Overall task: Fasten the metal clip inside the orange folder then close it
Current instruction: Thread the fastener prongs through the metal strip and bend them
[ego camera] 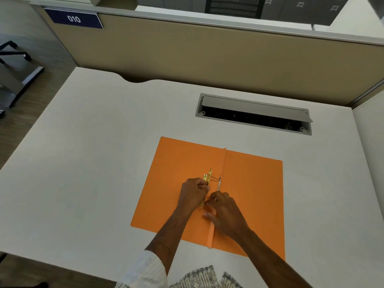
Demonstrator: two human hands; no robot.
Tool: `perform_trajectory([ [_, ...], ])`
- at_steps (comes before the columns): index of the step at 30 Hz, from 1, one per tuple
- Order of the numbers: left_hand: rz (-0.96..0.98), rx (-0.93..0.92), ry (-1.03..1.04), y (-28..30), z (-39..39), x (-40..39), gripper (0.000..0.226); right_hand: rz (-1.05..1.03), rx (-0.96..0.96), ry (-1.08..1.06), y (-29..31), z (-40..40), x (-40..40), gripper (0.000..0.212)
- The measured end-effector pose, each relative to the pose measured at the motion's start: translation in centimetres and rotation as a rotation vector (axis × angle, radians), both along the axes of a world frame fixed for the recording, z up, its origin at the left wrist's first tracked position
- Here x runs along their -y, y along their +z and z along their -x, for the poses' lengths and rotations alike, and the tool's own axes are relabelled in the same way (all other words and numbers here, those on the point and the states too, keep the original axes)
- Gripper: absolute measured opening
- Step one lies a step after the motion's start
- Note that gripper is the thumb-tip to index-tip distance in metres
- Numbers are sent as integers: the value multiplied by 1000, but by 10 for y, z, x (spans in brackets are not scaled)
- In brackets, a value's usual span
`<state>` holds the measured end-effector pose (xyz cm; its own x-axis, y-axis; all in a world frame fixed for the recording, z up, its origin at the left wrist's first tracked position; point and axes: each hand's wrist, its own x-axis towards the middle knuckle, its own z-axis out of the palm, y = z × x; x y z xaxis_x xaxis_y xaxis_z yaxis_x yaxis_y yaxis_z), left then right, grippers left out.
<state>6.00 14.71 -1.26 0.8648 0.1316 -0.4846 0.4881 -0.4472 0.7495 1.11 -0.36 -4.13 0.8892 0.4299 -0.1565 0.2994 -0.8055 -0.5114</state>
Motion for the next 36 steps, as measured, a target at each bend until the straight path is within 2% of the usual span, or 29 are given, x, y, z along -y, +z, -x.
perform_trajectory([
  [3, -1, 0, 8, 1, 1, 0, 23, 3, 79, -53, 5, -4, -4, 14],
  [8, -10, 16, 14, 4, -3, -1, 23, 28, 83, -67, 13, -7, -10, 21],
  [21, 6, 41, 14, 2, -5, -4, 23, 27, 58, -29, 18, -9, -4, 16],
  [36, 34, 14, 33, 5, -8, -5, 21, 65, 45, 27, 19, -15, -1, 23],
])
